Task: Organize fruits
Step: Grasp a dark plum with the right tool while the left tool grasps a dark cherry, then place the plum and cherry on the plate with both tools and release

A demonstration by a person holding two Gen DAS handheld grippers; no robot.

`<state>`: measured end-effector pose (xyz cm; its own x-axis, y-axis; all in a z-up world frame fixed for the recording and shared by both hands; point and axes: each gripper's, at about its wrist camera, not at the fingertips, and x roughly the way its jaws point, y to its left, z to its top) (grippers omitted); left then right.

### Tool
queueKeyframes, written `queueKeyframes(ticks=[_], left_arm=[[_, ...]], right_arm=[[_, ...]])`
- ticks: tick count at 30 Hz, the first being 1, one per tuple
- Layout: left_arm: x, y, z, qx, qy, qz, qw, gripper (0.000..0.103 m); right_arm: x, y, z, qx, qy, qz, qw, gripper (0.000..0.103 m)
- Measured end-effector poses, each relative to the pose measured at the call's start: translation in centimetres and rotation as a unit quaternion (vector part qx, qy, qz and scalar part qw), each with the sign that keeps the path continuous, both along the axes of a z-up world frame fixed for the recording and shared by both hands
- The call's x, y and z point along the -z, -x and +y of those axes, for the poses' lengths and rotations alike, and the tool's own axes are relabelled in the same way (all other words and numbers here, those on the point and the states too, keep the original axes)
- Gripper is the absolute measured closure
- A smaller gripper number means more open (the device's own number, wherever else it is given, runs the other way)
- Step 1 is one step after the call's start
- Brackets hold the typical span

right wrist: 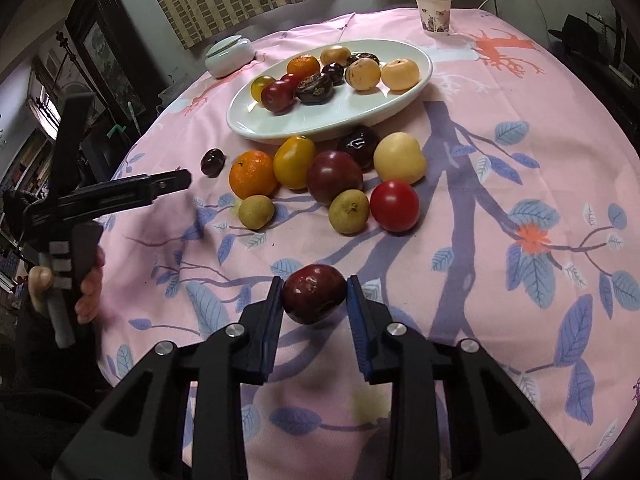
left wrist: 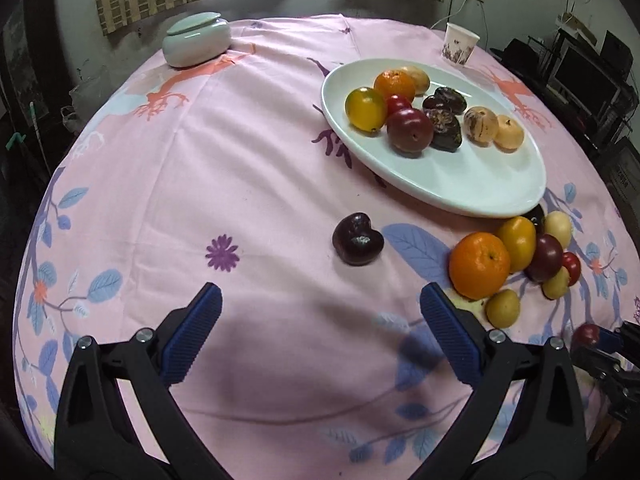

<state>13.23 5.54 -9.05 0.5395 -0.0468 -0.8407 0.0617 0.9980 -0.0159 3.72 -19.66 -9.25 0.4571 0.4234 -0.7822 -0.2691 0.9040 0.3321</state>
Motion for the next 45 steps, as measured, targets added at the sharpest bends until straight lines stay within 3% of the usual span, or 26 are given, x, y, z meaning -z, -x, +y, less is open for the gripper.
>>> queueKeyframes(ticks=[4, 5, 6, 8, 10, 13, 20, 26, 38, 45], left_arm=[[1.0, -2.2, -1.4, 0.002, -0.016, 0.000, 0.9999, 0.010], [1.3, -2.7, -1.7, 0.006, -0.018, 0.006, 0.9998, 0.019], [1.7, -3.1, -2.0, 0.007, -0.021, 0.013, 0.9997, 0.036], [1.9, -3.4, -2.1, 0.004, -0.020, 0.009, 0.9998, 0.047], [1.7, -3.3, -2.1, 0.013, -0.005, 0.008, 0.9999, 0.072], [0.7, -2.0, -2.3, 0.015, 0.002, -0.006, 0.9999, 0.072], [-3.9, 5.6, -3.7, 0.040, 0.084, -0.055, 0.9942, 0.072], [-4.5, 9.0, -6.0, 0.083, 0.094, -0.051, 0.9908, 0.072], [-4.2, 7.5, -5.5, 0.075, 0.088, -0.035, 0.9926, 0.072], [-5.2, 1.5, -5.1, 0.069, 0.074, -0.020, 0.9947, 0.071]], right_arm=[[-0.3, 0.2, -0.9, 0.005, -0.016, 0.002, 1.000, 0.071], [-0.4, 0.2, -1.0, 0.006, -0.018, 0.002, 1.000, 0.071], [-0.5, 0.2, -1.0, 0.006, -0.021, 0.001, 1.000, 0.071], [-0.6, 0.2, -1.0, 0.004, -0.027, 0.000, 1.000, 0.071], [-0.7, 0.2, -0.9, 0.002, -0.030, -0.001, 1.000, 0.071], [-1.0, 0.3, -0.7, -0.003, -0.031, -0.002, 1.000, 0.071], [-1.5, 0.5, -0.3, -0.005, -0.031, -0.009, 0.999, 0.071], [-1.7, 0.5, 0.0, -0.009, -0.031, -0.013, 0.999, 0.071], [-2.8, -0.3, 0.1, -0.013, -0.019, -0.031, 0.999, 0.071], [-5.2, -3.9, 1.3, -0.036, -0.002, -0.052, 0.998, 0.071]])
